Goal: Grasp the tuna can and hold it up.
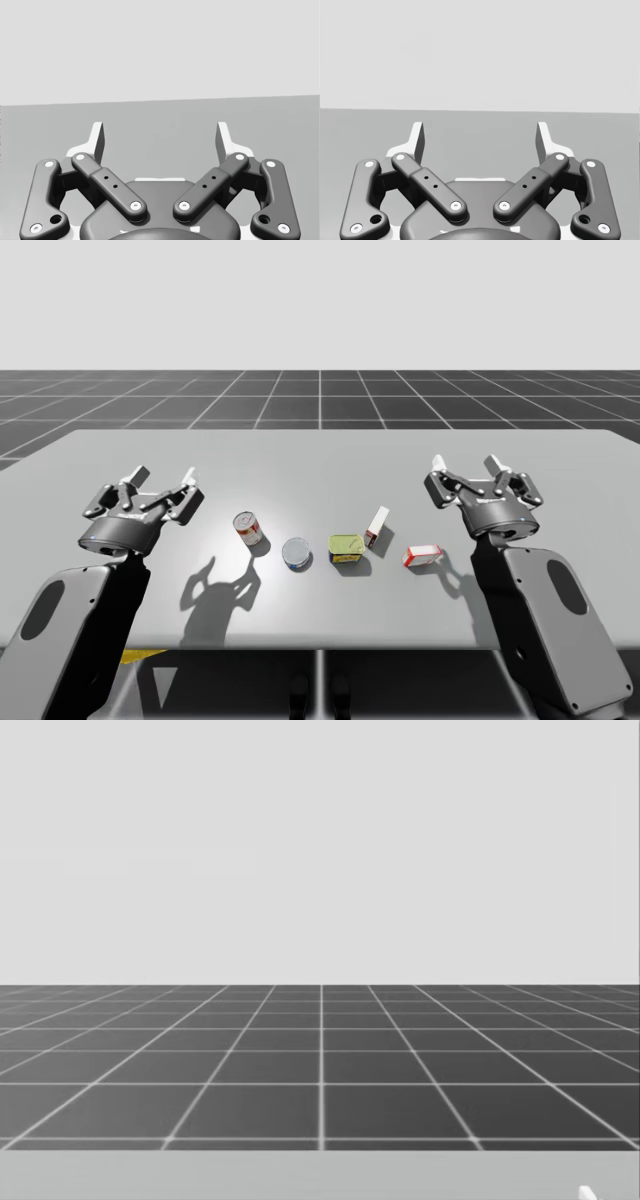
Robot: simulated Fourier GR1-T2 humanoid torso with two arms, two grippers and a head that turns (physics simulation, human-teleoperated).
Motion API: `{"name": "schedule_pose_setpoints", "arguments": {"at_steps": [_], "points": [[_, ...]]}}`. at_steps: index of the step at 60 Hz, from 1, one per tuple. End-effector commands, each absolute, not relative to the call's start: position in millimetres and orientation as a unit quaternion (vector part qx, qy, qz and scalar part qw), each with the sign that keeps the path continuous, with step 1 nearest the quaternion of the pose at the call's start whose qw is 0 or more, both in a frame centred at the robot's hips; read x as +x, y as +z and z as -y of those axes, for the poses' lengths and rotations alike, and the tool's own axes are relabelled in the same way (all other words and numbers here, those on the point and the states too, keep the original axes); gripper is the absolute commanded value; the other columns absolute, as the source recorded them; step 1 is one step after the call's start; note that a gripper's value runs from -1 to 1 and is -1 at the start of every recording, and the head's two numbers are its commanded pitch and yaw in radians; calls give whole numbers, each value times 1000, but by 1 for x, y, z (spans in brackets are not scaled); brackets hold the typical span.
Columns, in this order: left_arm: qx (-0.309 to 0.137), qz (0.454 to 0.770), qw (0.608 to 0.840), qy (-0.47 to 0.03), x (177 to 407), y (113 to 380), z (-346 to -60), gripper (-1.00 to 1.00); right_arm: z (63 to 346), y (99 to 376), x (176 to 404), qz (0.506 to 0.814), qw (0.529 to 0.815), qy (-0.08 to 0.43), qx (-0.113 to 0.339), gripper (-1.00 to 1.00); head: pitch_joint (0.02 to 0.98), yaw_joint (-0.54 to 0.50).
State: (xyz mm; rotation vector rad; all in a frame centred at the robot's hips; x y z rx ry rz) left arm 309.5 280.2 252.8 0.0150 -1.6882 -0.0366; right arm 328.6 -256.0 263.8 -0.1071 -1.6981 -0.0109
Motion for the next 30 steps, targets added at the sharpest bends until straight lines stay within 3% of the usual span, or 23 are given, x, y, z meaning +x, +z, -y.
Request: {"name": "schedule_pose_setpoints", "arguments": {"at_steps": [1, 15, 30], "points": [[9, 749, 663, -16, 309, 254, -281, -1000, 256, 263, 326, 752, 657, -30, -41, -1000, 91, 2], [9, 748, 663, -16, 309, 254, -280, -1000, 261, 264, 332, 737, 673, -30, -49, -1000, 142, 3], [10, 748, 663, -16, 309, 254, -280, -1000, 263, 264, 334, 741, 668, -36, -54, -1000, 371, 3]]}}
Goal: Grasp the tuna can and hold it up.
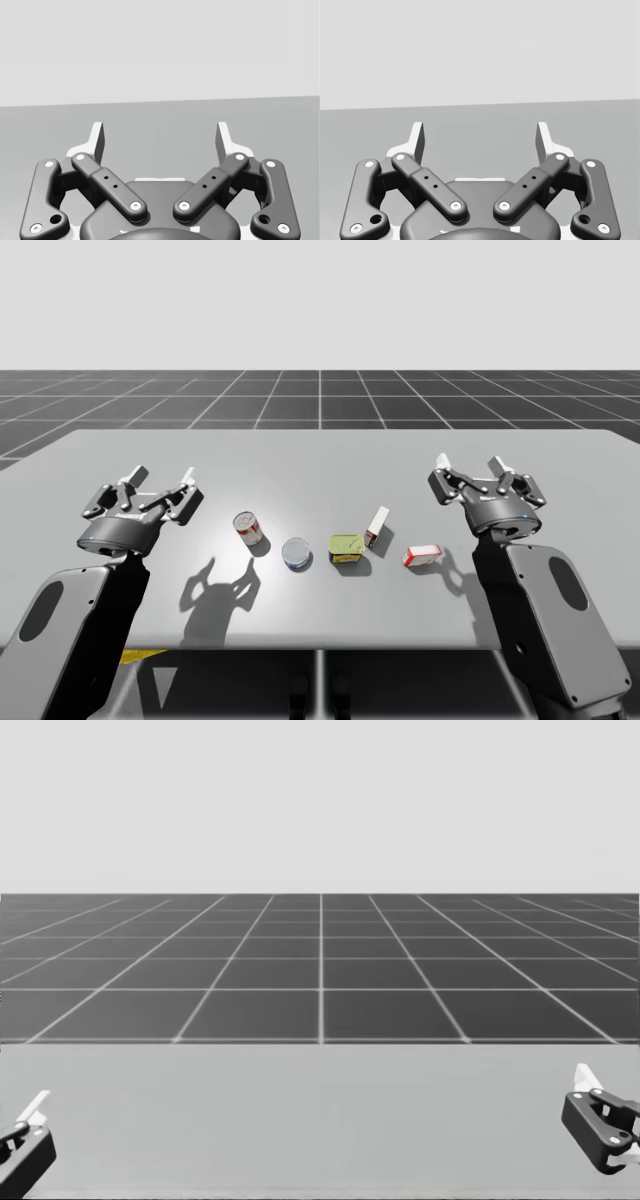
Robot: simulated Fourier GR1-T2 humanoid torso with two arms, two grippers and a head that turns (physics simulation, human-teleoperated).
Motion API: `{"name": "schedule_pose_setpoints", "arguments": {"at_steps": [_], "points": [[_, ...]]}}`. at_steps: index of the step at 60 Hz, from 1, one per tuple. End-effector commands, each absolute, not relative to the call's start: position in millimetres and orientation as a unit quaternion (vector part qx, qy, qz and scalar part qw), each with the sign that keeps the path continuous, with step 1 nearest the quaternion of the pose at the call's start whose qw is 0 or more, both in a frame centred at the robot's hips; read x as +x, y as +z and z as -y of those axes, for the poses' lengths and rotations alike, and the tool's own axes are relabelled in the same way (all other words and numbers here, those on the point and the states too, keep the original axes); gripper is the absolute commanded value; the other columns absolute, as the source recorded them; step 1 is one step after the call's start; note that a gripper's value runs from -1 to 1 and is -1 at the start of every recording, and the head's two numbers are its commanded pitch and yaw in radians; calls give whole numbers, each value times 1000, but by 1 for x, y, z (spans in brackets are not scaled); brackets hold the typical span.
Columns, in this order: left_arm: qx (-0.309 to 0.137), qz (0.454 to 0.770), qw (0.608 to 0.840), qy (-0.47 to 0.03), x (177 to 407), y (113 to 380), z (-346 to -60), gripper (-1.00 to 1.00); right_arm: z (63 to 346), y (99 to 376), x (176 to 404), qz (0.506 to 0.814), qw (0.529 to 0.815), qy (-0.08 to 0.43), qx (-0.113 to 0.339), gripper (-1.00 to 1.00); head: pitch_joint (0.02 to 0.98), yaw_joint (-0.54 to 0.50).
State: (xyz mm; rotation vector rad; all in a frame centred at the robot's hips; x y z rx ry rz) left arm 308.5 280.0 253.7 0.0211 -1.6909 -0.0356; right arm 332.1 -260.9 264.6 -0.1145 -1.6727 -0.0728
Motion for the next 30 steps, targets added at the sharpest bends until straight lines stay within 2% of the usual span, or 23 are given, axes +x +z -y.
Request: {"name": "schedule_pose_setpoints", "arguments": {"at_steps": [1, 11, 12, 30], "points": [[10, 748, 663, -16, 309, 254, -280, -1000, 263, 264, 334, 741, 668, -36, -55, -1000, 384, 5], [11, 747, 664, -19, 309, 253, -281, -1000, 263, 263, 335, 741, 668, -31, -62, -1000, 533, 19], [11, 747, 664, -20, 310, 253, -281, -1000, 263, 263, 335, 741, 668, -31, -63, -1000, 570, 21], [9, 744, 667, -30, 309, 253, -279, -1000, 264, 260, 336, 738, 669, -21, -80, -1000, 775, 60]]}}
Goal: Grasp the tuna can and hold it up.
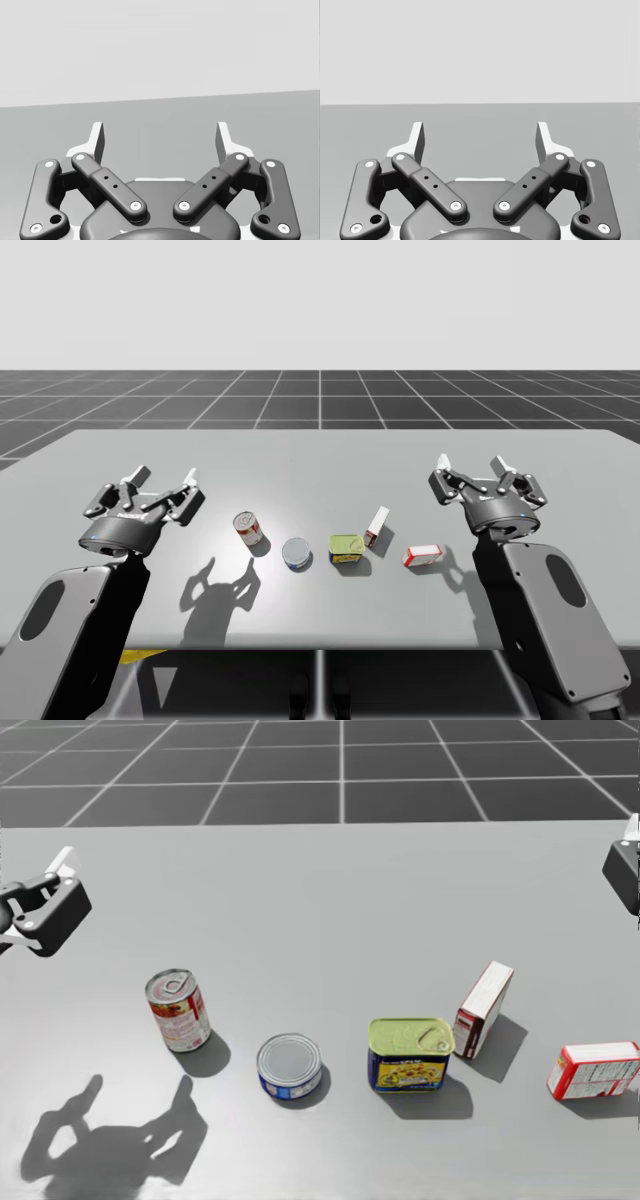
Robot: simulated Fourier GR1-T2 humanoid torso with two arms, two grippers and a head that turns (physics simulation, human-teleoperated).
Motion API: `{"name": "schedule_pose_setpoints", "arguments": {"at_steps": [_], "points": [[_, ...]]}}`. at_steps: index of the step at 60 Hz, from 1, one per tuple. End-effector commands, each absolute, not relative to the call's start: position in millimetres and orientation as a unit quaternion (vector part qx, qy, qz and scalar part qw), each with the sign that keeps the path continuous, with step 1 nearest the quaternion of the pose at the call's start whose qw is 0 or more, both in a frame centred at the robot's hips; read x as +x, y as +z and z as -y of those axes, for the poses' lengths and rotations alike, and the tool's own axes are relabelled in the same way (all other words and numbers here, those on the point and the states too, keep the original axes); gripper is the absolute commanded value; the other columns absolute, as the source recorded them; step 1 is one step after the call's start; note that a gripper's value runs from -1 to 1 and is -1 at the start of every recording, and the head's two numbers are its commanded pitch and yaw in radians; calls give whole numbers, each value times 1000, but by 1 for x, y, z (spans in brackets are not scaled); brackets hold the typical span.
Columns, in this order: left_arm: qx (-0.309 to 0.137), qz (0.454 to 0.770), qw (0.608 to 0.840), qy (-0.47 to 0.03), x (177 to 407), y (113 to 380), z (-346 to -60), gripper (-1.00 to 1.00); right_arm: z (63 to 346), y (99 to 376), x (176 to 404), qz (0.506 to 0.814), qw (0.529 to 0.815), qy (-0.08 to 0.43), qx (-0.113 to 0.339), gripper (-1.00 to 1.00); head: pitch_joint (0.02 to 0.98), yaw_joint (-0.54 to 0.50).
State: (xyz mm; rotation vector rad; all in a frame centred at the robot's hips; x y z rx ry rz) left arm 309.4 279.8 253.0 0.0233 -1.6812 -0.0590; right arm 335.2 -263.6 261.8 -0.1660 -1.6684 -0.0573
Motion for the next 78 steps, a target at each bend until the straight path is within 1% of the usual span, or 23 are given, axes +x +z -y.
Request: {"name": "schedule_pose_setpoints", "arguments": {"at_steps": [1, 2, 6, 22, 23, 26, 29, 33, 34, 36, 42, 43, 46, 50, 51, 55, 60, 62, 64, 70, 75, 78], "points": [[9, 744, 667, -30, 309, 253, -279, -1000, 264, 260, 336, 738, 669, -21, -80, -1000, 784, 63], [9, 744, 667, -31, 309, 253, -278, -1000, 264, 260, 336, 738, 670, -18, -82, -1000, 805, 72], [8, 744, 667, -31, 309, 253, -278, -1000, 264, 259, 337, 738, 670, -16, -83, -1000, 834, 85], [0, 744, 667, -33, 307, 256, -275, -1000, 263, 259, 336, 737, 669, -17, -89, -1000, 870, 94], [-2, 744, 668, -33, 306, 257, -275, -1000, 263, 259, 336, 738, 669, -16, -90, -1000, 872, 94], [-25, 736, 676, -31, 304, 260, -275, -1000, 264, 259, 337, 738, 668, -18, -90, -1000, 874, 93], [-30, 732, 680, -31, 302, 262, -273, -1000, 264, 259, 337, 738, 668, -19, -90, -1000, 876, 91], [-44, 730, 681, -35, 294, 269, -268, -1000, 264, 258, 337, 737, 669, -21, -91, -1000, 877, 87], [-51, 731, 679, -40, 287, 273, -263, -1000, 263, 258, 337, 737, 670, -21, -92, -1000, 878, 85], [-53, 731, 679, -46, 282, 277, -261, -1000, 264, 258, 337, 736, 670, -21, -92, -1000, 879, 85], [-82, 725, 682, -59, 262, 285, -253, -1000, 265, 257, 338, 736, 671, -22, -93, -1000, 876, 88], [-94, 717, 688, -68, 253, 287, -251, -1000, 265, 257, 338, 735, 671, -23, -93, -1000, 877, 89], [-109, 707, 694, -78, 242, 290, -249, -1000, 265, 257, 337, 735, 671, -25, -92, -1000, 877, 90], [-117, 701, 698, -92, 231, 291, -249, -1000, 266, 257, 336, 735, 671, -26, -92, -1000, 872, 91], [-129, 693, 702, -101, 222, 292, -248, -1000, 267, 258, 336, 736, 671, -28, -92, -1000, 871, 92], [-141, 684, 706, -115, 210, 292, -248, -1000, 268, 258, 336, 736, 670, -30, -92, -1000, 868, 91], [-151, 676, 709, -137, 197, 288, -247, -1000, 268, 259, 335, 737, 669, -32, -91, -1000, 865, 92], [-154, 664, 715, -156, 190, 283, -247, -1000, 269, 259, 335, 737, 669, -33, -90, -1000, 862, 89], [-162, 658, 716, -165, 186, 280, -247, -1000, 269, 259, 334, 737, 669, -33, -90, -1000, 862, 89], [-178, 632, 727, -201, 179, 264, -247, -1000, 270, 259, 334, 737, 669, -33, -90, -1000, 862, 90], [-175, 619, 736, -213, 178, 253, -245, -1000, 270, 260, 334, 737, 669, -35, -90, -1000, 864, 90], [-186, 607, 743, -214, 178, 245, -244, -1000, 271, 260, 333, 737, 668, -36, -90, -1000, 866, 89]]}}
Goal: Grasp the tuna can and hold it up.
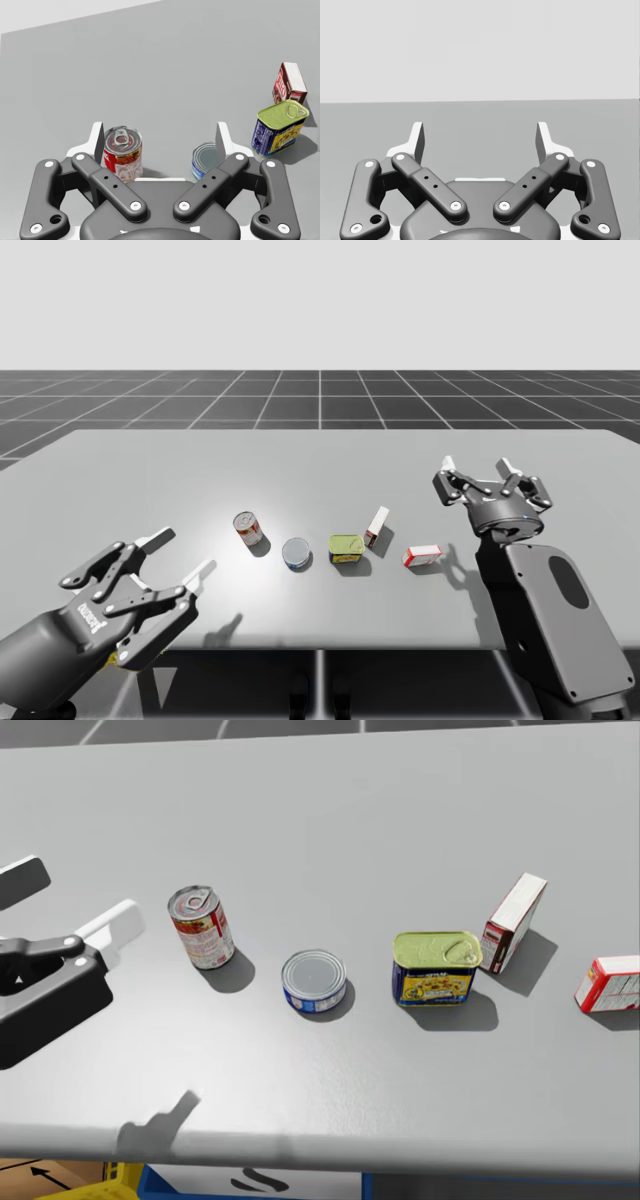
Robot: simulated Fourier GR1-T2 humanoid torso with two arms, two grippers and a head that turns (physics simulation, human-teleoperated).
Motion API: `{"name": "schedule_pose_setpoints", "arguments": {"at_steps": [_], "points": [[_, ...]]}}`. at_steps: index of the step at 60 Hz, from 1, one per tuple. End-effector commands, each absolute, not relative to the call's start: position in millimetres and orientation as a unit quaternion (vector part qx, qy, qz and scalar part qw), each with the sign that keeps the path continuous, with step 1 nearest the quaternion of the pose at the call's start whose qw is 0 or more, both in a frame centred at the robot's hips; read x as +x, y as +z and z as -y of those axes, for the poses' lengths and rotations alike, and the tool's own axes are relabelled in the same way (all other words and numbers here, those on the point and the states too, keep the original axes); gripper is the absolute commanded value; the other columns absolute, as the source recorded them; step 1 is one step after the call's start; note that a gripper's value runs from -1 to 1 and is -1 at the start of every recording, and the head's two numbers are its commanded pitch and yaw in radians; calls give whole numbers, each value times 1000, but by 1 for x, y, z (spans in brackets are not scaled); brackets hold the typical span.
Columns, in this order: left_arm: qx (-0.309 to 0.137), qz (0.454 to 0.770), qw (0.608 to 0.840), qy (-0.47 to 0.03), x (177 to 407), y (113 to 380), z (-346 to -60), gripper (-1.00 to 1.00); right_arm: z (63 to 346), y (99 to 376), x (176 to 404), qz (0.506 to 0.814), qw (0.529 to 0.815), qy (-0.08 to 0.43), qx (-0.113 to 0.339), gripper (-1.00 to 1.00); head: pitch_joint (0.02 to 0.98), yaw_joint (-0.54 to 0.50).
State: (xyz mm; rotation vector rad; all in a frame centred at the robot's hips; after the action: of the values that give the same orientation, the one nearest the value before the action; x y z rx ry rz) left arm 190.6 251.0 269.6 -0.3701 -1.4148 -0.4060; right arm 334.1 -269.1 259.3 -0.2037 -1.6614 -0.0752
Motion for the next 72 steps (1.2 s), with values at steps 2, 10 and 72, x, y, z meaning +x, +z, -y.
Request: {"name": "schedule_pose_setpoints", "arguments": {"at_steps": [2, 10, 72], "points": [[-184, 601, 747, -218, 178, 239, -243, -1000, 270, 260, 333, 737, 669, -37, -90, -1000, 866, 89], [-207, 570, 763, -223, 184, 218, -240, -1000, 271, 261, 332, 738, 668, -37, -90, -1000, 866, 88], [-200, 523, 793, -239, 266, 154, -153, -1000, 271, 263, 334, 743, 660, -46, -103, -1000, 864, 64]]}}
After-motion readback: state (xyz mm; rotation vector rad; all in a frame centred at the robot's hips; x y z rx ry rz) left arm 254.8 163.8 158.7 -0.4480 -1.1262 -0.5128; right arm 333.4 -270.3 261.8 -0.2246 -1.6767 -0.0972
